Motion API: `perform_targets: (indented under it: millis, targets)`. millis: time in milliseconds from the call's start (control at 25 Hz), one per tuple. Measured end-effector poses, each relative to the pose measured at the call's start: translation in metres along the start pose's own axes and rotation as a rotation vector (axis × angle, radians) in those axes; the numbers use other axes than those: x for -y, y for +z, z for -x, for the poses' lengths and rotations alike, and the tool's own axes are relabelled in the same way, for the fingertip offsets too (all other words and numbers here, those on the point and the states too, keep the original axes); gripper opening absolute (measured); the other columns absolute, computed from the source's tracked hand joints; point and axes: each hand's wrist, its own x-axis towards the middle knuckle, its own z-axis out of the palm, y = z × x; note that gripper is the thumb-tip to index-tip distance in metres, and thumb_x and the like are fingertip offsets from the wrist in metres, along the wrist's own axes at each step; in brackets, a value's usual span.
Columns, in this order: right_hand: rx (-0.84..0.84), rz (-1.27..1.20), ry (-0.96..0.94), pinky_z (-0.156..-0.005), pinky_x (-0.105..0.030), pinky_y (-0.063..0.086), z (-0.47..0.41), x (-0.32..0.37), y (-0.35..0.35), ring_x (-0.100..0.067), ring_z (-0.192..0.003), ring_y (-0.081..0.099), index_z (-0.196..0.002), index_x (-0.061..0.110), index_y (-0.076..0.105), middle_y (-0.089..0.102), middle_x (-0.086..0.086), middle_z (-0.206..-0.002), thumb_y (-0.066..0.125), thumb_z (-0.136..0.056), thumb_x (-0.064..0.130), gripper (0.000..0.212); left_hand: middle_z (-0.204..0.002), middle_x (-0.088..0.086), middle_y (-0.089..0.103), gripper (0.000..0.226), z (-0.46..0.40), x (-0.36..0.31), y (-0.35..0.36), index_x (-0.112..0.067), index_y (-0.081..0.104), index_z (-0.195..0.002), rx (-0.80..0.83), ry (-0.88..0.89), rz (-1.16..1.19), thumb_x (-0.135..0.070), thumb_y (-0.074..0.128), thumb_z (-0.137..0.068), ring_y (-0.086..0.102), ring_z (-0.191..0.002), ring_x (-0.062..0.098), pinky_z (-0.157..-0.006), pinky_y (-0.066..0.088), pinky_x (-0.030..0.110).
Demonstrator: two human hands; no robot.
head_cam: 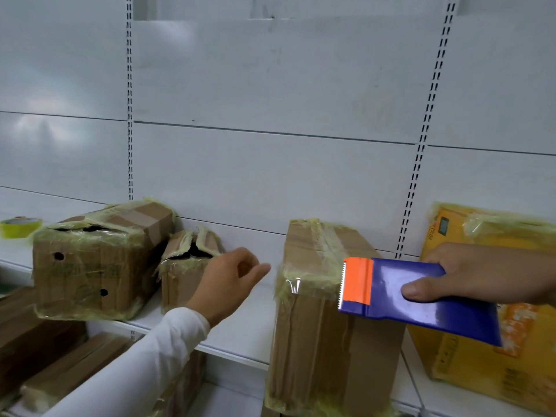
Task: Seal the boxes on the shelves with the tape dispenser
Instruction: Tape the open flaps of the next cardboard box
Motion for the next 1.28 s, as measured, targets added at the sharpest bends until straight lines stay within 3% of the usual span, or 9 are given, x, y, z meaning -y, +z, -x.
perform_targets:
  millis: [120, 200, 360, 560, 760, 840, 960, 1080, 1280]
  targets:
    - [-0.001, -0.004, -0.02, -0.054, -0.016, 0.043, 0.001, 0.002, 0.003, -0.011, -0.059, 0.066, -0.072, 0.029, 0.07, 0.074, -0.003, -0.074, 0.064, -0.067, 0.079, 0.051, -0.136, -0.009, 0.05, 0.055, -0.006, -0.019, 0.011, -0.023, 0.049, -0.135, 0.114, 0.348, -0.017, -0.052, 0.053, -0.088, 0.044, -0.125, 0.0, -0.106, 0.035, 0.019]
    - [-0.006, -0.005, -0.021, -0.055, -0.017, 0.043, 0.001, 0.003, 0.003, -0.012, -0.06, 0.066, -0.072, 0.024, 0.069, 0.074, -0.007, -0.076, 0.064, -0.067, 0.079, 0.055, -0.148, -0.008, 0.036, 0.059, -0.009, -0.031, 0.026, -0.021, 0.042, -0.141, 0.297, 0.433, -0.052, -0.048, 0.053, -0.09, 0.03, -0.138, 0.002, -0.115, 0.023, 0.021]
    - [-0.002, -0.029, -0.027, -0.054, -0.015, 0.042, 0.004, 0.002, 0.01, -0.009, -0.057, 0.064, -0.068, 0.029, 0.067, 0.073, -0.001, -0.073, 0.064, -0.07, 0.075, 0.046, -0.126, -0.004, 0.061, 0.042, -0.006, -0.027, 0.047, -0.014, 0.063, -0.121, 0.227, 0.392, 0.12, -0.035, 0.066, -0.085, 0.05, -0.122, 0.006, -0.109, 0.036, 0.04]
    - [-0.005, -0.075, -0.018, -0.056, -0.018, 0.043, 0.008, -0.002, 0.019, -0.011, -0.062, 0.064, -0.084, 0.018, 0.068, 0.074, -0.006, -0.081, 0.065, -0.072, 0.071, 0.054, -0.119, -0.004, 0.066, 0.036, -0.009, -0.023, 0.049, -0.012, 0.068, -0.115, 0.237, 0.422, 0.183, -0.031, 0.065, -0.084, 0.052, -0.121, 0.008, -0.11, 0.033, 0.048]
    - [0.004, -0.029, -0.072, -0.066, -0.03, 0.044, 0.014, -0.008, 0.019, -0.017, -0.07, 0.064, -0.092, 0.01, 0.065, 0.073, -0.012, -0.089, 0.064, -0.075, 0.07, 0.063, -0.111, -0.019, 0.068, 0.025, -0.014, -0.014, 0.029, -0.031, 0.069, -0.109, 0.273, 0.399, 0.218, -0.029, 0.066, -0.084, 0.058, -0.113, 0.004, -0.104, 0.028, 0.011]
    - [-0.014, -0.036, -0.056, -0.066, -0.031, 0.044, 0.025, -0.022, 0.011, -0.022, -0.07, 0.066, -0.089, 0.011, 0.065, 0.073, -0.012, -0.086, 0.065, -0.073, 0.074, 0.065, -0.114, -0.023, 0.066, 0.027, -0.015, -0.01, 0.023, -0.035, 0.066, -0.112, 0.281, 0.406, 0.221, -0.032, 0.065, -0.085, 0.057, -0.115, 0.003, -0.104, 0.026, 0.007]
    - [-0.017, -0.06, 0.025, -0.071, -0.036, 0.047, 0.035, -0.046, 0.002, -0.041, -0.084, 0.069, -0.097, 0.008, 0.067, 0.074, -0.016, -0.091, 0.067, -0.071, 0.075, 0.072, -0.114, -0.017, 0.067, 0.025, -0.017, -0.012, 0.026, -0.029, 0.068, -0.111, 0.322, 0.429, 0.209, -0.032, 0.065, -0.086, 0.058, -0.114, 0.006, -0.108, 0.03, 0.017]
    - [-0.047, -0.102, 0.007, -0.069, -0.032, 0.049, 0.028, -0.057, 0.008, -0.03, -0.078, 0.071, -0.09, 0.013, 0.071, 0.075, -0.012, -0.088, 0.069, -0.068, 0.072, 0.063, -0.112, -0.013, 0.068, 0.028, -0.015, -0.015, 0.032, -0.019, 0.072, -0.109, 0.298, 0.394, 0.216, -0.031, 0.069, -0.084, 0.061, -0.109, 0.005, -0.1, 0.045, 0.03]
    - [-0.088, -0.167, 0.025, -0.066, -0.023, 0.052, 0.022, -0.062, 0.016, -0.021, -0.079, 0.073, -0.097, 0.011, 0.068, 0.076, -0.006, -0.088, 0.07, -0.067, 0.067, 0.063, -0.106, -0.007, 0.069, 0.04, -0.026, -0.033, 0.017, -0.015, 0.07, -0.107, 0.436, 0.367, 0.098, -0.042, 0.072, -0.078, 0.063, -0.102, 0.008, -0.093, 0.049, 0.037]
